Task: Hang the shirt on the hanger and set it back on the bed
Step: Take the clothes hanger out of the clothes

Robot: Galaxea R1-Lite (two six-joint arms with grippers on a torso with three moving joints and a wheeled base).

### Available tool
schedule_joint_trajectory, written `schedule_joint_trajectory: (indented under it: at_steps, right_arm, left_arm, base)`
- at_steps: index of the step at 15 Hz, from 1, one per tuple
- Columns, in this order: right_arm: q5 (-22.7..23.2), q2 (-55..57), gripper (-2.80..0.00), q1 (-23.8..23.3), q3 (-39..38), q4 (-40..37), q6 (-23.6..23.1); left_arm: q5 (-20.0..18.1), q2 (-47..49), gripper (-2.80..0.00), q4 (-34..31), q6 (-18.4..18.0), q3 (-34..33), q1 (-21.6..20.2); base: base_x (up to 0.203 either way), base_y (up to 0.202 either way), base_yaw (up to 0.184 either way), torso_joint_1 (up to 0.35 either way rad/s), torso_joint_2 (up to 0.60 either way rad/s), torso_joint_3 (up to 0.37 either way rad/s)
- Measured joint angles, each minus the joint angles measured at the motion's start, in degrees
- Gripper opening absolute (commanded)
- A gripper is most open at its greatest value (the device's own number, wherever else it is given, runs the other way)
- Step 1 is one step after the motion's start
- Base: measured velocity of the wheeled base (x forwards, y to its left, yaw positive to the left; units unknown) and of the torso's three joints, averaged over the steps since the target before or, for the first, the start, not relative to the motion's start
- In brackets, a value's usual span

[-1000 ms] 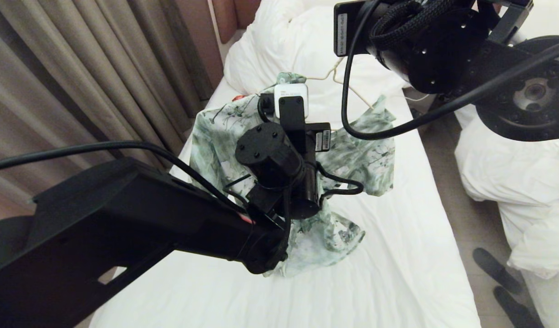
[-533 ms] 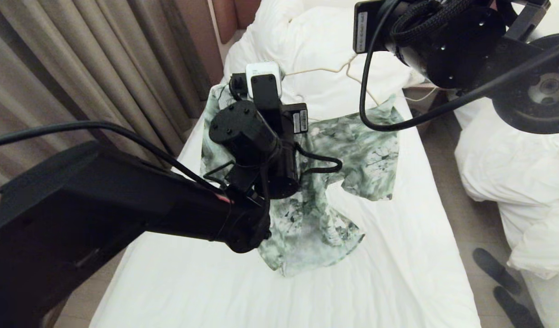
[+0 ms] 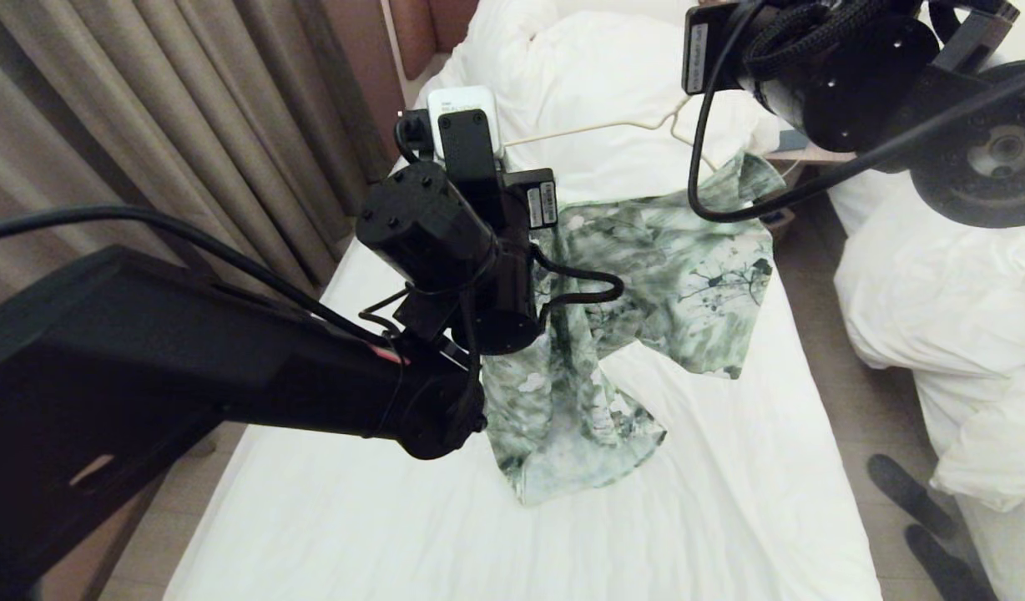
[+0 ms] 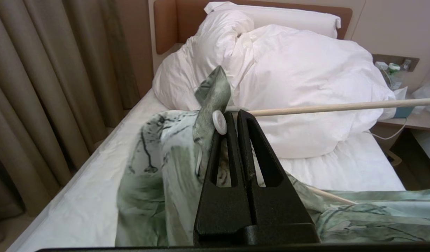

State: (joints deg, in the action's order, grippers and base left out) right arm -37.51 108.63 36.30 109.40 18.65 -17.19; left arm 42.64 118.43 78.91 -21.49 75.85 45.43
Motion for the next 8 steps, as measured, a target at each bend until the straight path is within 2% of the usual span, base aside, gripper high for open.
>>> schedule_joint_trajectory:
  at_steps: [4, 8]
  right_arm:
    - [0.1, -0.09, -2.8, -0.66, 0.22, -0.02, 0.0]
    - [0.11, -0.39, -2.8, -1.21, -0.06, 0.04, 0.0]
  left_arm:
    - [0.1, 0.42, -2.8, -0.7, 0.0, 0.0, -1.15]
    - [-0.08, 0.95, -2.8, -2.12, 0.16, 1.47, -5.73]
  base:
    - [0.0, 0.0, 0.0, 0.0, 0.0, 0.0]
    - [0.0, 0.0, 0.0, 0.0, 0.0, 0.0]
